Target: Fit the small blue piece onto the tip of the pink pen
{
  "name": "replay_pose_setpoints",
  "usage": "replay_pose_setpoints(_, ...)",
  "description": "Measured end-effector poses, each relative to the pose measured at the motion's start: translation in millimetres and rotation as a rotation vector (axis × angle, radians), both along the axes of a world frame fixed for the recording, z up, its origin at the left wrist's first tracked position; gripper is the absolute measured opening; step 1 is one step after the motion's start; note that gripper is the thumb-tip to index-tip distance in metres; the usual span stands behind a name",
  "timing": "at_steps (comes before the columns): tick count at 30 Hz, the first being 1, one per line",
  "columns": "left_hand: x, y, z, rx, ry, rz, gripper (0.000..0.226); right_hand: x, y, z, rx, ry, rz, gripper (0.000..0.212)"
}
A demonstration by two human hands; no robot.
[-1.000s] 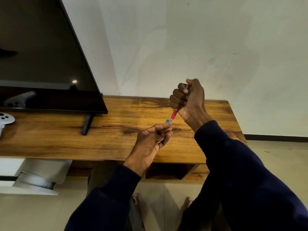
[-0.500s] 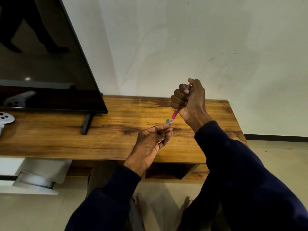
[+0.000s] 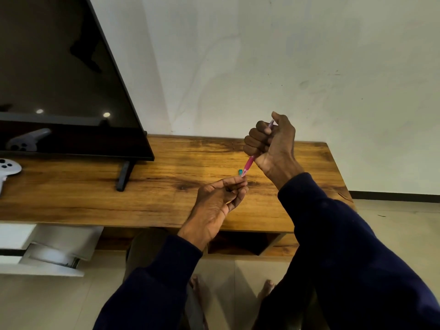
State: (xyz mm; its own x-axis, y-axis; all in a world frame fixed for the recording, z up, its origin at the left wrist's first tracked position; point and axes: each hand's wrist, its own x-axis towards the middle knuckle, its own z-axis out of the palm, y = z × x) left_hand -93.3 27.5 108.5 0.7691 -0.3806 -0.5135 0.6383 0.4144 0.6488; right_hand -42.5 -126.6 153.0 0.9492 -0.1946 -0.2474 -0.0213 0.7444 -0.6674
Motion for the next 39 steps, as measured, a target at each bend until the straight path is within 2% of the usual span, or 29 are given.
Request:
replay_pose_setpoints(8,0.9,-1.1,-1.8,-0.011,-0.021,-0.009,0.031,2.2,-1.6,-1.5,0.061,0.032,-0.019,0.047)
replay_pose_setpoints(12,1.3,-0.9,-1.9,-0.011,-0.014,-0.011,0.027,0.6,-1.8,-1.6,0.034,0.025,-0.018,0.049)
replay_pose_setpoints(39,-1.1,3.5,-7.8,0.024,-0.014,-0.021,0.034,-5.3,-0.7,0.2,-0.08,0.013,-0.055,0.046)
